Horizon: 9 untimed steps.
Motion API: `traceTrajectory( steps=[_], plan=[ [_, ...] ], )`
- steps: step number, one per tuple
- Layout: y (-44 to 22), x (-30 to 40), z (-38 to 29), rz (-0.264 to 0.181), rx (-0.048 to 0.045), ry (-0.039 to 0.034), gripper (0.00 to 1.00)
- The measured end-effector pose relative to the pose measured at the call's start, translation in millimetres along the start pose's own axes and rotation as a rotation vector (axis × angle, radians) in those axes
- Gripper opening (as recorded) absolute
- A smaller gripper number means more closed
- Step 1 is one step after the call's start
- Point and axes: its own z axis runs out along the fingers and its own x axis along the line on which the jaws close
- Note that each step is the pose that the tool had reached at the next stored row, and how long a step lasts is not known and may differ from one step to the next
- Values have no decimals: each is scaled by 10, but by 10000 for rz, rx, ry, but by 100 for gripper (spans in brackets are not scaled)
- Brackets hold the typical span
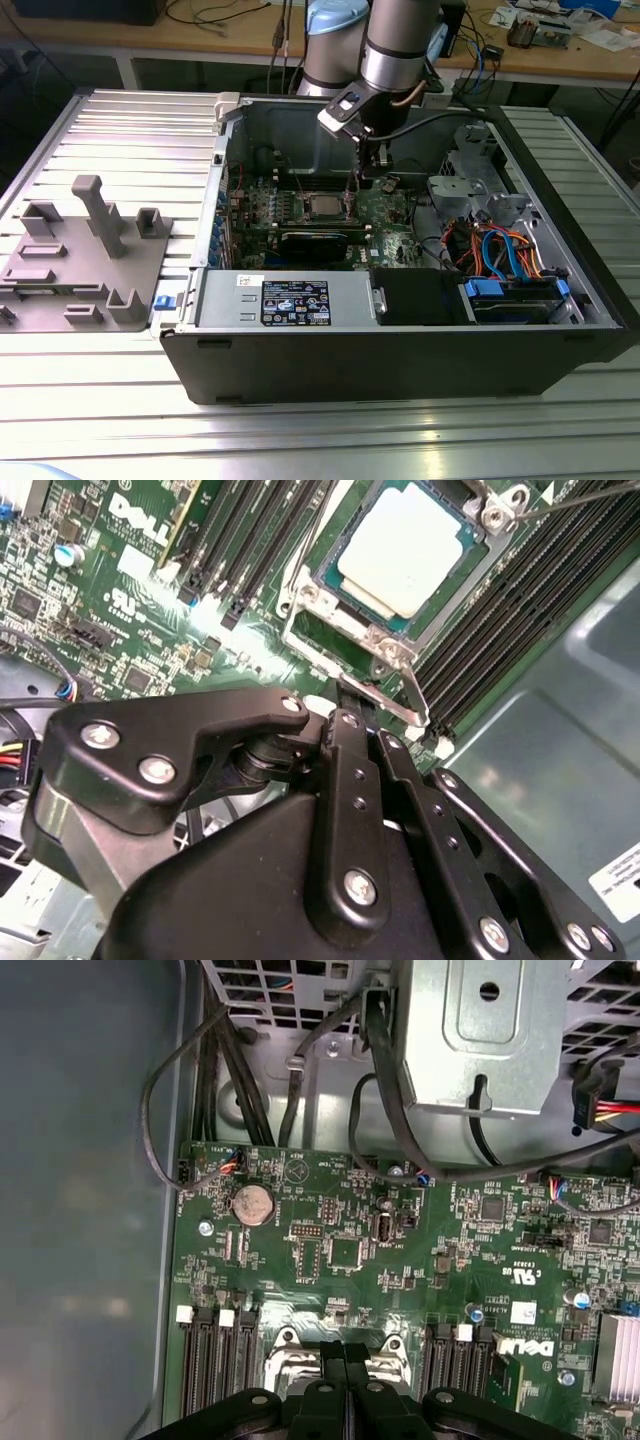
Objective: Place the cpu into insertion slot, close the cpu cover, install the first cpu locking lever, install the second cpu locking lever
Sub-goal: 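Close the cpu cover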
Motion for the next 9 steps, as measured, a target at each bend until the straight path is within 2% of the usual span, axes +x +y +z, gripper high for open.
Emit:
traceTrajectory(
  steps=[5,9],
  plan=[
    [-66,5,17,1,0,3,11],
    [-94,8,35,-1,0,4,11]
  ],
)
